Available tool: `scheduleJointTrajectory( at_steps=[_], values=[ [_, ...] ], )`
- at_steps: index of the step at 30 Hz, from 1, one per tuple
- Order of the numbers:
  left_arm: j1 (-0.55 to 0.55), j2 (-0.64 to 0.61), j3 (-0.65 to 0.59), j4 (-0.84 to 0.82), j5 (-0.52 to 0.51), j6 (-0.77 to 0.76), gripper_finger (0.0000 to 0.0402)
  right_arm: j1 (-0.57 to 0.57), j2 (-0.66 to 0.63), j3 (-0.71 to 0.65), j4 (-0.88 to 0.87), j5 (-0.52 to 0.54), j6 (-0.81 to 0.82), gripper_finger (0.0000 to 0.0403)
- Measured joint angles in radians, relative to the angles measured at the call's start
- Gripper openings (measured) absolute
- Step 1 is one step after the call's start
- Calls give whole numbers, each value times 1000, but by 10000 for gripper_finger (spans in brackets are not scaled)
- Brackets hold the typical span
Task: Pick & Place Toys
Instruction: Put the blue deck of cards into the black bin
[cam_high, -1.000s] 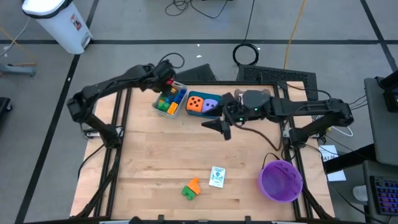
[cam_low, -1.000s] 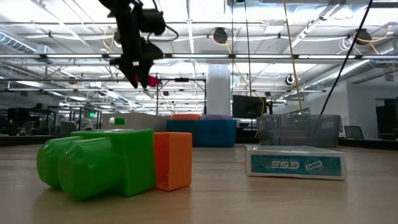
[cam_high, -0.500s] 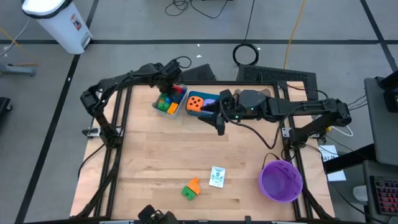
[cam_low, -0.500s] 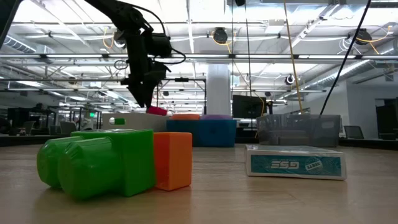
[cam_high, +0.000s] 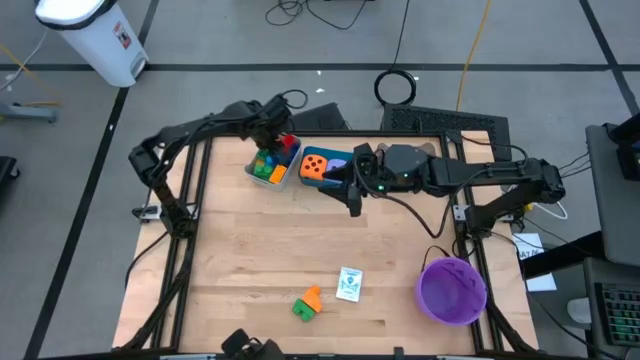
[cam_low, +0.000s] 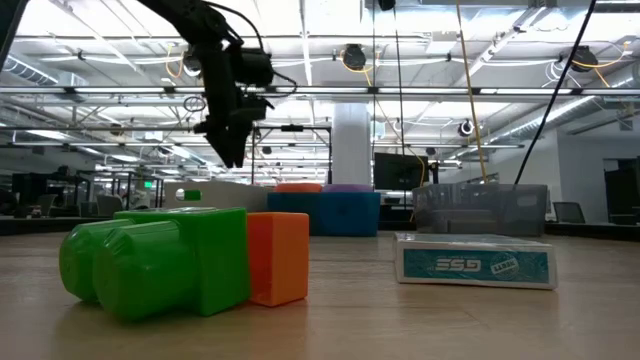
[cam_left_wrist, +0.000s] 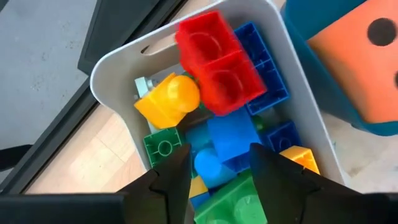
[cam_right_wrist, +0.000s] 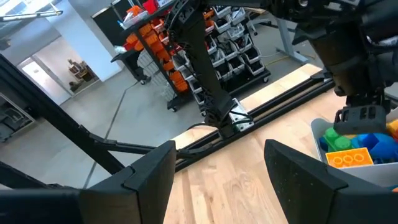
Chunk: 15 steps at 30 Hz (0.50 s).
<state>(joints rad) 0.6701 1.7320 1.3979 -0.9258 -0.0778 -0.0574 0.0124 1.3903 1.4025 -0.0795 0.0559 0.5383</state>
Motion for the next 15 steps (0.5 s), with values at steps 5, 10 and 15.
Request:
scheduleJointTrajectory(
  at_steps=[5,10,15],
  values=[
    [2,-67,0,4,57,-1,170,0,0,0,0,0,0,237],
    [4,-190,0,22,158,-1,178,0,0,0,0,0,-4,238],
    [-19,-332,0,18,298,0,176,0,0,0,0,-3,-5,238]
  ],
)
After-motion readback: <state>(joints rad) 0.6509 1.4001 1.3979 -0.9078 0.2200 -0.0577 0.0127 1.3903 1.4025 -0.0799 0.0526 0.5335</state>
